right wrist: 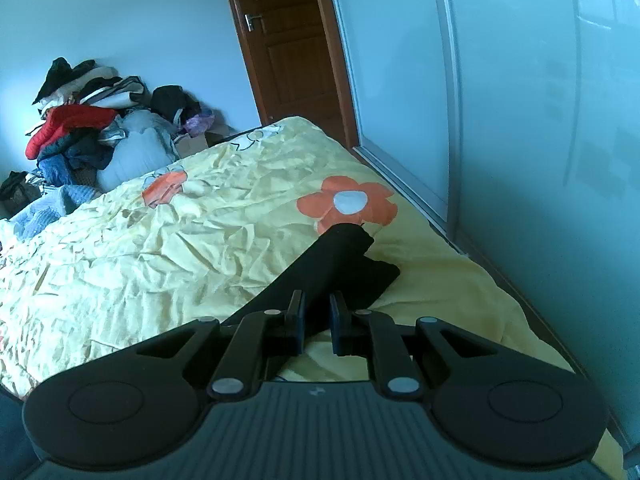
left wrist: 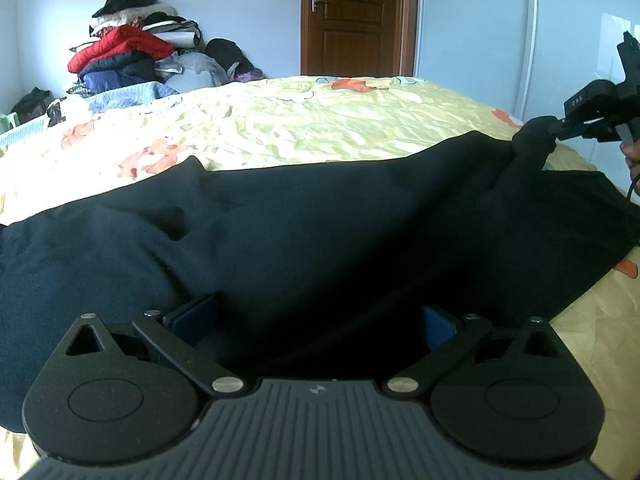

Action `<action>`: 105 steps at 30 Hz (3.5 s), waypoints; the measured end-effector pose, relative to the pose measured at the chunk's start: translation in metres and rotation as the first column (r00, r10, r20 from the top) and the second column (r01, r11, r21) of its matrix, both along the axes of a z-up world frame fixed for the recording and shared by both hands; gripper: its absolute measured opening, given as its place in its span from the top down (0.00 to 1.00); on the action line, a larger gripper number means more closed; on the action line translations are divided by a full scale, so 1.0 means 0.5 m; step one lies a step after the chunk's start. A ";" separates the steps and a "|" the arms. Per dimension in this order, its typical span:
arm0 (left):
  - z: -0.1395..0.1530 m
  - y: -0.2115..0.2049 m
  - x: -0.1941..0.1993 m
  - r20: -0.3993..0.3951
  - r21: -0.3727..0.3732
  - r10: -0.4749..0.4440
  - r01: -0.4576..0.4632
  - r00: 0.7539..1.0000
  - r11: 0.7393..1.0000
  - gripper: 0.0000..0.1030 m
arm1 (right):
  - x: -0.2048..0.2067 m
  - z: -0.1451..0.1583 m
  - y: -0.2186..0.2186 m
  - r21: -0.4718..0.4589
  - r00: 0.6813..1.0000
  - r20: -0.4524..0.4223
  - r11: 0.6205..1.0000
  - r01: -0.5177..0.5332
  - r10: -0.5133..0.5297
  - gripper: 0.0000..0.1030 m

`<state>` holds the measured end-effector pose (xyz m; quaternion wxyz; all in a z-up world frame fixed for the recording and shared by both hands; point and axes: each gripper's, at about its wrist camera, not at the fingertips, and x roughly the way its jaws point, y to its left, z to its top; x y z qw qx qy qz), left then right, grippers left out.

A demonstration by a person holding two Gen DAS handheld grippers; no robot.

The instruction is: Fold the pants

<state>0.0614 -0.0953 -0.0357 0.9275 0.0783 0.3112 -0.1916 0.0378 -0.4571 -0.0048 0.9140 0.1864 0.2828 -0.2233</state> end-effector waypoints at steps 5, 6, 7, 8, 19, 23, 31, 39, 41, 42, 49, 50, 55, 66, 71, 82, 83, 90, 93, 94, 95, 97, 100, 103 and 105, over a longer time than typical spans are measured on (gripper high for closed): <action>0.005 0.004 0.004 -0.022 0.007 -0.010 0.010 1.000 1.000 0.00 | -0.006 0.004 -0.009 0.033 1.000 0.020 0.999 -0.015 0.014 0.88; 0.011 0.006 0.003 -0.025 0.020 -0.024 0.024 0.999 0.999 0.00 | -0.007 0.000 -0.019 0.071 0.999 0.031 0.997 -0.016 0.014 0.87; 0.015 0.009 0.001 -0.023 0.020 -0.010 0.010 1.000 1.000 0.00 | -0.009 -0.005 -0.031 0.120 0.999 0.042 0.993 -0.010 0.005 0.87; 0.020 0.014 -0.001 -0.016 0.016 0.020 -0.020 1.000 1.000 0.01 | -0.014 -0.013 -0.050 0.188 0.998 0.067 0.982 -0.001 -0.012 0.86; 0.096 -0.063 -0.034 0.227 0.211 -0.106 0.058 0.968 0.976 0.00 | -0.018 -0.091 -0.176 0.568 0.966 0.203 0.823 0.016 -0.160 0.69; 0.091 -0.109 -0.054 0.257 0.280 -0.258 0.183 0.931 0.942 0.00 | -0.033 -0.081 -0.168 0.547 0.958 0.215 0.836 0.042 -0.188 0.64; 0.044 -0.193 -0.050 0.261 0.390 -0.400 0.283 0.879 0.876 0.00 | -0.046 -0.080 -0.178 0.515 0.957 0.222 0.856 0.047 -0.186 0.43; 0.032 -0.217 -0.033 0.258 0.393 -0.408 0.291 0.876 0.872 0.02 | -0.021 -0.082 -0.170 0.496 0.960 0.249 0.868 -0.012 -0.128 0.43; 0.030 -0.222 -0.035 0.256 0.398 -0.413 0.295 0.874 0.869 0.02 | -0.016 -0.088 -0.171 0.508 0.962 0.229 0.861 0.013 -0.150 0.43; 0.029 -0.224 -0.037 0.254 0.402 -0.420 0.300 0.871 0.865 0.02 | -0.015 -0.093 -0.172 0.522 0.960 0.234 0.853 0.011 -0.156 0.44; 0.017 -0.254 -0.039 0.228 0.399 -0.479 0.367 0.848 0.840 0.04 | -0.001 -0.096 -0.142 0.519 0.966 0.248 0.852 -0.073 -0.068 0.54; 0.016 -0.258 -0.033 0.214 0.389 -0.475 0.372 0.853 0.843 0.06 | 0.001 -0.094 -0.140 0.507 0.970 0.235 0.860 -0.065 -0.065 0.73; 0.021 -0.265 -0.012 0.190 0.320 -0.473 0.401 0.861 0.859 0.08 | -0.013 -0.079 -0.140 0.537 0.951 0.294 0.839 -0.080 -0.097 0.94; 0.014 -0.289 0.001 0.195 0.285 -0.481 0.420 0.855 0.862 0.19 | -0.065 0.049 -0.114 0.585 0.830 0.549 0.755 -0.295 -0.101 0.95; 0.023 -0.283 0.036 0.150 0.181 -0.436 0.409 0.888 0.895 0.50 | -0.084 0.069 -0.105 0.576 0.806 0.585 0.749 -0.328 -0.097 0.95; 0.032 -0.264 0.061 0.073 0.072 -0.404 0.399 0.912 0.914 0.65 | -0.078 0.006 -0.120 0.518 0.953 0.298 0.848 -0.114 -0.054 0.43; 0.030 -0.264 0.061 0.075 0.067 -0.405 0.400 0.911 0.914 0.61 | -0.080 -0.015 -0.122 0.541 0.955 0.291 0.833 -0.116 -0.056 0.21; 0.030 -0.268 0.051 0.087 0.060 -0.427 0.423 0.900 0.904 0.82 | -0.038 -0.105 -0.102 0.648 0.963 0.268 0.742 -0.173 -0.009 0.20; 0.046 -0.256 0.053 0.102 0.016 -0.418 0.419 0.903 0.908 0.89 | -0.016 -0.106 -0.074 0.663 0.950 0.310 0.707 -0.246 0.041 0.20; 0.057 -0.247 0.055 0.105 -0.012 -0.413 0.416 0.905 0.909 0.90 | -0.013 -0.107 -0.067 0.672 0.946 0.321 0.693 -0.260 0.044 0.20; 0.066 -0.240 0.056 0.107 -0.035 -0.411 0.417 0.905 0.908 0.90 | -0.011 -0.106 -0.060 0.675 0.944 0.327 0.689 -0.262 0.039 0.20; 0.085 -0.226 0.056 0.118 -0.070 -0.416 0.426 0.902 0.902 0.91 | -0.016 -0.108 -0.056 0.692 0.931 0.364 0.668 -0.276 0.008 0.20; 0.101 -0.216 0.047 0.135 -0.089 -0.438 0.452 0.889 0.888 0.92 | -0.030 -0.122 -0.059 0.733 0.877 0.479 0.569 -0.373 -0.042 0.20; 0.104 -0.220 0.032 0.137 -0.093 -0.464 0.478 0.875 0.873 0.92 | -0.026 -0.119 -0.062 0.721 0.880 0.473 0.595 -0.355 -0.048 0.20; 0.097 -0.230 0.017 0.145 -0.069 -0.483 0.496 0.864 0.866 0.92 | -0.018 -0.119 -0.072 0.719 0.883 0.466 0.608 -0.336 -0.063 0.20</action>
